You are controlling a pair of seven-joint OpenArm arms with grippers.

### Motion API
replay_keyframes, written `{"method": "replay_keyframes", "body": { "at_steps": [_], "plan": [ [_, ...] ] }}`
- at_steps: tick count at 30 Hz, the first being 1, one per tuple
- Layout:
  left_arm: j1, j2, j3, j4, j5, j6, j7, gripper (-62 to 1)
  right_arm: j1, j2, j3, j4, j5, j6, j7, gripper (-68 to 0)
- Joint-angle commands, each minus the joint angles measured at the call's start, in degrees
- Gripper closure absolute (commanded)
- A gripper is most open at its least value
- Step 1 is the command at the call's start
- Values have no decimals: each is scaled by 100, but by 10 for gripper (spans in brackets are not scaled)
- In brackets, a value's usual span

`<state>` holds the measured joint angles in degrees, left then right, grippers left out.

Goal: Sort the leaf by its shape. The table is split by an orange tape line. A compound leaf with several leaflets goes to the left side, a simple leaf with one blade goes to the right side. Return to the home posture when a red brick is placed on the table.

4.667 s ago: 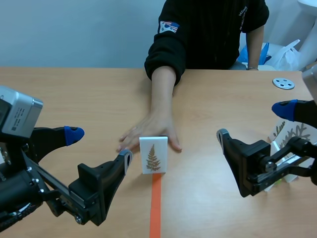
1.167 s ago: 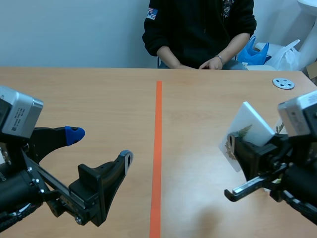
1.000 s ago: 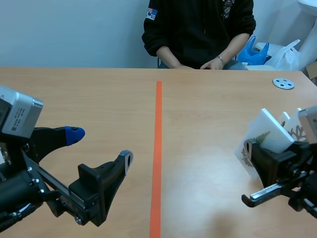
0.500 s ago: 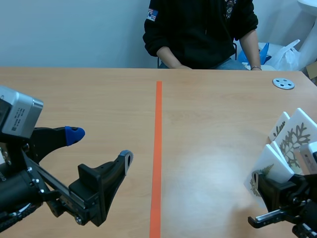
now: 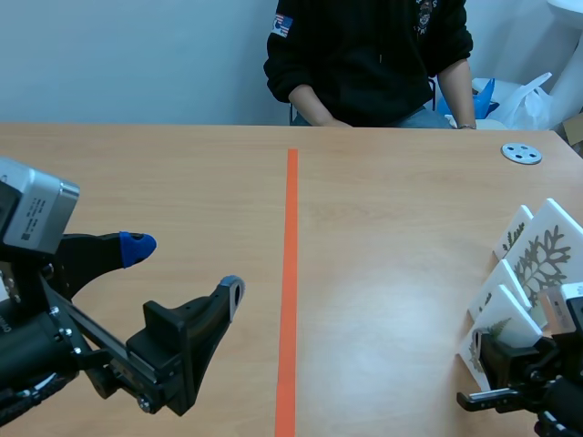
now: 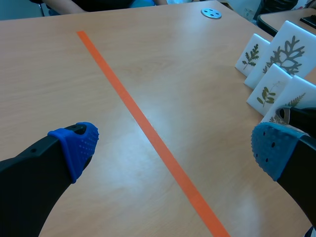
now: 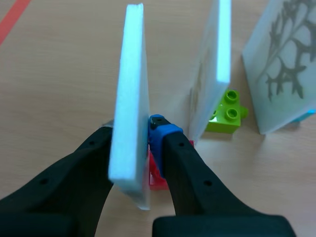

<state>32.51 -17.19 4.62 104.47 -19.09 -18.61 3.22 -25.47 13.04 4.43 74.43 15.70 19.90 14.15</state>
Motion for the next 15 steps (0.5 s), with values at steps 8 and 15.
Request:
{"method": "replay_keyframes", "body": {
  "at_steps": [8, 15],
  "plan": [
    [-31, 0, -15, 28, -37, -13, -79, -623, 9, 59, 13, 146, 13, -107, 396, -274],
    [-31, 0, -15, 28, -37, -13, -79, -623, 11, 59, 20, 321, 13, -105, 577, -287]
  ]
}}
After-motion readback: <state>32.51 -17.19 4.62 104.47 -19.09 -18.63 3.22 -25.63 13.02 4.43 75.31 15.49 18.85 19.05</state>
